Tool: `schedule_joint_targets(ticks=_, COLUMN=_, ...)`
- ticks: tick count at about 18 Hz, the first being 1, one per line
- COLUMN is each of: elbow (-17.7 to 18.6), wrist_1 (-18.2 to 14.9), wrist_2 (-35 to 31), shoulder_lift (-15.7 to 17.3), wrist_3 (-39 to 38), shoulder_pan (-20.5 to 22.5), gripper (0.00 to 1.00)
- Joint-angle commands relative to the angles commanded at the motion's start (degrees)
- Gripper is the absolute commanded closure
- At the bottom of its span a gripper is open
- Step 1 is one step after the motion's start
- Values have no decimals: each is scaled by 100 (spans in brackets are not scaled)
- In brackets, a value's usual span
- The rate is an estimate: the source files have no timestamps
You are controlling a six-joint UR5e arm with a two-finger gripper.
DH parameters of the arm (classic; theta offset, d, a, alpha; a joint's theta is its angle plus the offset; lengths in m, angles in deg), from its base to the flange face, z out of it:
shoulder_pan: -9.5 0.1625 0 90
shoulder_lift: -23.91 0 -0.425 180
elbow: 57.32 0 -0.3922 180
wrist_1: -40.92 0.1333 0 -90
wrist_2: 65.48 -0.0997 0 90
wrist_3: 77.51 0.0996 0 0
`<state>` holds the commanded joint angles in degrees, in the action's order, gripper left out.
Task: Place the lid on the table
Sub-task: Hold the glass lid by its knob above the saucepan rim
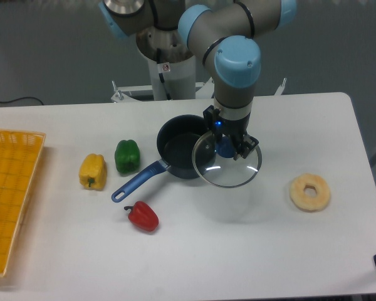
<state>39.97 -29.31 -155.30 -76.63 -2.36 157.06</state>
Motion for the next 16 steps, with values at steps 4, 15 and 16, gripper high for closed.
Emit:
schedule_joint_targets(ticks=4, elbow=0, wrist_1=0, wrist_2=9, shoulder_lift=9, wrist_3=0, shoulder_pan=44, gripper=46)
schedule_joint_targets(ticks=15, elbow=-9, wrist_1=62, wrist_2=9, shoulder_lift=18, wrist_3=-44, shoulder_pan=176, gripper=46)
schedule_joint_targets(ticks=16, elbow=-17, wrist_1=62, wrist_2=9, shoulder_lift=18, wrist_3=-44, shoulder_pan=176, gripper=46)
